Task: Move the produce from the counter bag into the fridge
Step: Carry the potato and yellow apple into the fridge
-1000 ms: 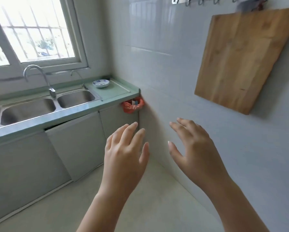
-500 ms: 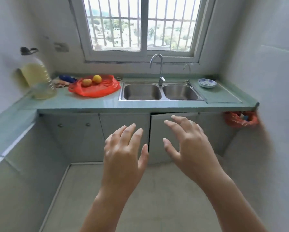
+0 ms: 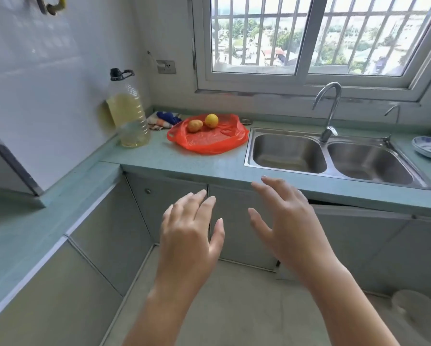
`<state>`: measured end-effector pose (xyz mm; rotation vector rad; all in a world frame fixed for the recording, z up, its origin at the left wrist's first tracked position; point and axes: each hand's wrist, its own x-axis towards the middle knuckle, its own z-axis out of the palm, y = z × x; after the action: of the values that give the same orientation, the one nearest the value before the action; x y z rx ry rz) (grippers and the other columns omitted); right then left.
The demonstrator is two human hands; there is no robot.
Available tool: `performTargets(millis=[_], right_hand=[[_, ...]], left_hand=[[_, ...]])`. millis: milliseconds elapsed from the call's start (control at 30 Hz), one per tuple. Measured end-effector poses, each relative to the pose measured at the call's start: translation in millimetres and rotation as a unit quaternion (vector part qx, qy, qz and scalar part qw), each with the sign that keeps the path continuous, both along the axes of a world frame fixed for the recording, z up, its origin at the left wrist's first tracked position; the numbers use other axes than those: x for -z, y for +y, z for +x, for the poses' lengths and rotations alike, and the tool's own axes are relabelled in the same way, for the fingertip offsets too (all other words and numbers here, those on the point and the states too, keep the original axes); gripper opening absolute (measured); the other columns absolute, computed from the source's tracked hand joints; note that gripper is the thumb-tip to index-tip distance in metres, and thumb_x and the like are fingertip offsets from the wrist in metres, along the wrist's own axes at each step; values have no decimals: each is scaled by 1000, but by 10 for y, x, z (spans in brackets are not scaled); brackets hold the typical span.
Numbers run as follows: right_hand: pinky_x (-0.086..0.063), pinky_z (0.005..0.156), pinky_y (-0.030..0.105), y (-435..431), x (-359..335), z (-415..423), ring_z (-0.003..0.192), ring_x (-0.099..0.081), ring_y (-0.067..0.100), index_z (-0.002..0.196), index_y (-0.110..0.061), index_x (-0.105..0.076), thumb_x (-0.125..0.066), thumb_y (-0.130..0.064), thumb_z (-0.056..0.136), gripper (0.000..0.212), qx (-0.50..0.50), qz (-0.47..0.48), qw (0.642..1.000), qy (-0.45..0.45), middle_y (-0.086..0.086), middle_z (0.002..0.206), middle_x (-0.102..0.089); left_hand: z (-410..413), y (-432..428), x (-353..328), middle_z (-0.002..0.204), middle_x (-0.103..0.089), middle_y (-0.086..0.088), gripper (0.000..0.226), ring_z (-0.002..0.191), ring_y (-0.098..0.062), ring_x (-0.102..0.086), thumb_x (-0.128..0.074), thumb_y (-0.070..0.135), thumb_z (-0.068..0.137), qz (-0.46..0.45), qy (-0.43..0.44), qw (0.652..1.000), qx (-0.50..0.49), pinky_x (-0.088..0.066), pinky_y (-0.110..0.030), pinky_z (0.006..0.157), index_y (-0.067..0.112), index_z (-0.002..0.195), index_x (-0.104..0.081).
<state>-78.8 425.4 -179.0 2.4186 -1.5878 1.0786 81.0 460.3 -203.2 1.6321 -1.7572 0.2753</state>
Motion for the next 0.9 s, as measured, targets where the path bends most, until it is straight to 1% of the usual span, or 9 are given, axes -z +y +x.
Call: performTargets(millis=[133, 233, 300, 467, 600, 700, 833, 900], right_hand=[[-49, 85, 47, -744, -83, 74, 100, -61, 35, 112, -8, -63, -45, -37, 79, 47, -5, -2, 1000, -3, 15, 114, -63], [-48, 86, 47, -1260, -124, 181, 102, -60, 37, 111, -6, -63, -56, -29, 77, 42, -7, -9, 1000, -7, 17, 113, -63], [-48, 86, 48, -1535, -109, 292, 102, -60, 37, 112, -6, -63, -55, -30, 77, 43, -13, -9, 1000, -9, 16, 113, -63], [-50, 79, 43, -2149, 38, 601, 95, -63, 35, 109, -7, -65, -60, -27, 73, 42, -24, -10, 1000, 2, 14, 109, -65], [-51, 78, 45, -2684, 155, 885, 96, -63, 36, 109, -7, -65, -61, -26, 72, 42, -7, -1, 1000, 7, 14, 109, -66], [-49, 83, 46, -3128, 207, 1151, 98, -62, 36, 112, -7, -64, -60, -26, 74, 43, -6, 9, 1000, 14, 13, 112, -64], [-48, 82, 47, -3766, 167, 1609, 97, -62, 38, 111, -6, -63, -64, -24, 73, 43, 0, 10, 1000, 29, 15, 111, -64], [-49, 83, 52, -4071, 159, 1826, 100, -61, 38, 112, -6, -63, -63, -25, 73, 43, -2, 17, 999, 29, 15, 112, -64]], left_hand=[[93, -734, -164, 115, -64, -7, 42, 108, -27, -58, -45, 33, 81, 6, 1, 1000, 9, -42, -44, 94, 10, 110, -64], [191, -1185, -228, 116, -64, -7, 41, 109, -26, -58, -44, 33, 82, 6, 0, 1000, 2, -41, -43, 94, 11, 111, -63], [285, -1424, -203, 116, -64, -7, 41, 109, -26, -58, -44, 34, 82, 14, 8, 1000, -3, -41, -43, 95, 11, 110, -64], [642, -2019, -64, 117, -64, -6, 42, 110, -25, -57, -43, 35, 82, 35, 12, 999, -22, -36, -39, 96, 12, 111, -63], [939, -2600, 27, 116, -64, -5, 42, 109, -25, -57, -43, 35, 81, 43, 20, 999, -6, -37, -39, 96, 13, 111, -62], [1219, -3083, 70, 117, -63, -5, 42, 110, -24, -57, -43, 35, 82, 49, 26, 998, 11, -34, -36, 95, 13, 113, -61], [1675, -3718, 76, 119, -62, -5, 44, 112, -25, -56, -42, 35, 82, 57, 33, 997, 28, -39, -37, 93, 12, 115, -60], [1893, -4031, 95, 119, -62, -5, 44, 112, -25, -56, -42, 36, 83, 63, 40, 997, 35, -40, -38, 94, 12, 115, -60]])
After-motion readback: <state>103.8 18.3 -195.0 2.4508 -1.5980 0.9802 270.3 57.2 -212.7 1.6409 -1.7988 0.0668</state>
